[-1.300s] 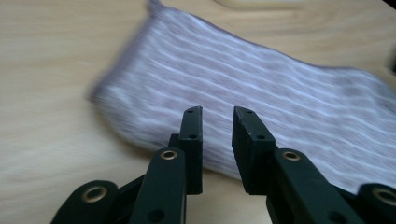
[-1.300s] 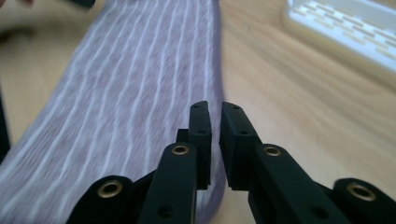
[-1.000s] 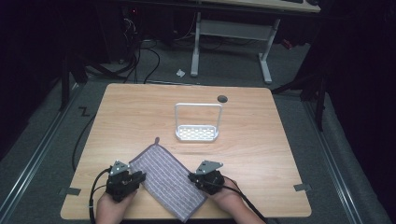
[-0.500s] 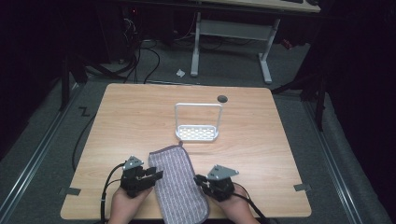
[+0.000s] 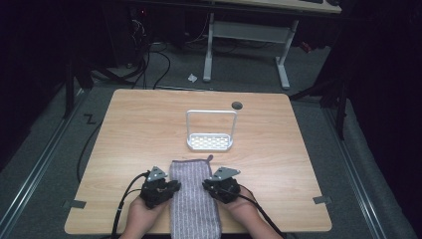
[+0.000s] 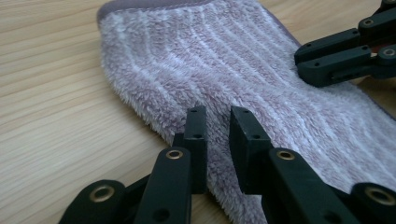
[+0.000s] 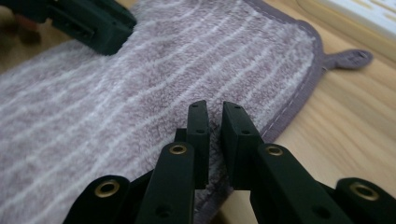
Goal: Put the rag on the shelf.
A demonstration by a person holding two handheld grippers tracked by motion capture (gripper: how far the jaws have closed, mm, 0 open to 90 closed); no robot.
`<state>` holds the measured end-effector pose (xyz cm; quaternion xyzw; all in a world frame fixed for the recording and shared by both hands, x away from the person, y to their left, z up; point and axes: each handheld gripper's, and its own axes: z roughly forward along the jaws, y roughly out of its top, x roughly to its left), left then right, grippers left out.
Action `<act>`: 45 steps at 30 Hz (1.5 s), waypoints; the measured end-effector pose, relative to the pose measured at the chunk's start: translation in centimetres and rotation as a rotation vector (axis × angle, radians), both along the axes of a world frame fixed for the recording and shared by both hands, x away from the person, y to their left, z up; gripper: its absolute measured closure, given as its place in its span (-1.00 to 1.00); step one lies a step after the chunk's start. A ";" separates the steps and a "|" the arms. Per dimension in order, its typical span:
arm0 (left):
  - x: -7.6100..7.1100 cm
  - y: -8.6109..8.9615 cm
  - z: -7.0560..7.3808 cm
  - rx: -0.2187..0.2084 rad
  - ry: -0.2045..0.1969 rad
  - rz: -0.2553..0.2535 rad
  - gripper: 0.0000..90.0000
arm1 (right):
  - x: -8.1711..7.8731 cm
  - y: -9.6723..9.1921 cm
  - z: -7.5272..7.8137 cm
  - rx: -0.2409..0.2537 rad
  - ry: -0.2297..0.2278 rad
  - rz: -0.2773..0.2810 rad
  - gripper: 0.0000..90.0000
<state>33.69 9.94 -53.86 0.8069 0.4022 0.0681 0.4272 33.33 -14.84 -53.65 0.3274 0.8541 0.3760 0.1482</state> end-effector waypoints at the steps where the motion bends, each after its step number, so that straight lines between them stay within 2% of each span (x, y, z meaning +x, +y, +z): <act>1: -0.1 -0.6 0.0 -0.008 0.008 -0.021 0.71 | -0.4 -0.8 0.0 0.002 -0.003 -0.007 0.82; 4: -0.7 -2.5 0.0 -0.002 0.010 -0.081 0.69 | -1.5 -3.4 0.0 0.006 -0.001 -0.046 0.82; 6: -1.2 -3.5 0.1 0.004 0.011 -0.116 0.67 | -2.0 -4.9 0.1 0.012 0.020 -0.069 0.81; 10: -2.6 -4.1 0.1 0.060 -0.054 -0.150 0.56 | -3.0 -6.5 0.0 0.023 0.029 -0.084 0.80; 13: -2.3 -3.2 0.4 0.039 -0.052 -0.111 0.42 | -3.2 -6.6 -0.1 0.040 0.032 -0.083 0.80; 14: -2.0 -2.9 0.6 0.016 -0.055 -0.074 0.37 | -3.2 -6.6 -0.1 0.037 0.029 -0.082 0.80; 16: -0.8 -2.3 0.8 -0.055 -0.034 -0.011 0.37 | -3.3 -6.6 -0.2 0.038 0.023 -0.079 0.80; 17: -0.2 -2.4 0.9 -0.066 -0.030 0.006 0.36 | -3.3 -6.6 -0.2 0.042 0.022 -0.079 0.80; 19: 0.9 -2.9 0.8 -0.047 -0.038 0.027 0.34 | -3.2 -6.6 -0.2 0.047 0.023 -0.077 0.80; 20: 1.6 -3.1 0.7 -0.059 -0.021 0.040 0.32 | -3.2 -6.6 -0.2 0.047 0.028 -0.078 0.80; 22: 2.8 -3.6 0.5 -0.075 -0.016 0.069 0.27 | -3.2 -6.6 -0.2 0.045 0.028 -0.079 0.80; 25: 3.9 -4.4 0.1 -0.063 -0.007 0.086 0.24 | -3.5 -6.6 -0.2 0.042 0.027 -0.082 0.79; 26: 3.9 -4.5 0.1 -0.064 -0.005 0.088 0.27 | -3.8 -6.6 -0.1 0.038 0.026 -0.076 0.78; 28: 3.8 -4.7 0.0 -0.027 -0.007 0.086 0.38 | -4.5 -6.6 0.0 0.023 0.034 -0.064 0.75; 30: 3.6 -4.6 -0.1 -0.007 -0.019 0.094 0.44 | -5.0 -6.6 0.1 0.017 0.034 -0.048 0.72; 32: 3.6 -4.5 -0.1 -0.027 -0.002 0.095 0.47 | -5.1 -6.5 0.2 0.013 0.039 -0.045 0.67; 34: 3.2 -4.7 0.1 -0.038 -0.003 0.081 0.41 | -5.1 -6.5 0.5 0.023 0.020 -0.043 0.60; 36: 2.8 -4.8 0.2 -0.028 -0.005 0.057 0.31 | -4.9 -6.6 0.9 0.050 -0.009 -0.071 0.51; 39: 2.7 -4.9 0.0 -0.040 0.014 0.065 0.20 | -3.2 -6.8 1.4 0.072 -0.046 -0.157 0.32; 42: 2.8 -5.1 -0.1 -0.053 0.018 0.063 0.19 | -0.7 -6.8 1.0 0.082 -0.007 -0.248 0.15; 44: 2.7 -5.2 -0.2 -0.050 0.004 0.056 0.21 | 0.4 -6.5 0.4 0.083 0.013 -0.271 0.05; 45: 2.7 -5.2 -0.2 -0.054 0.003 0.051 0.22 | 0.8 -6.3 0.0 0.068 0.036 -0.280 0.00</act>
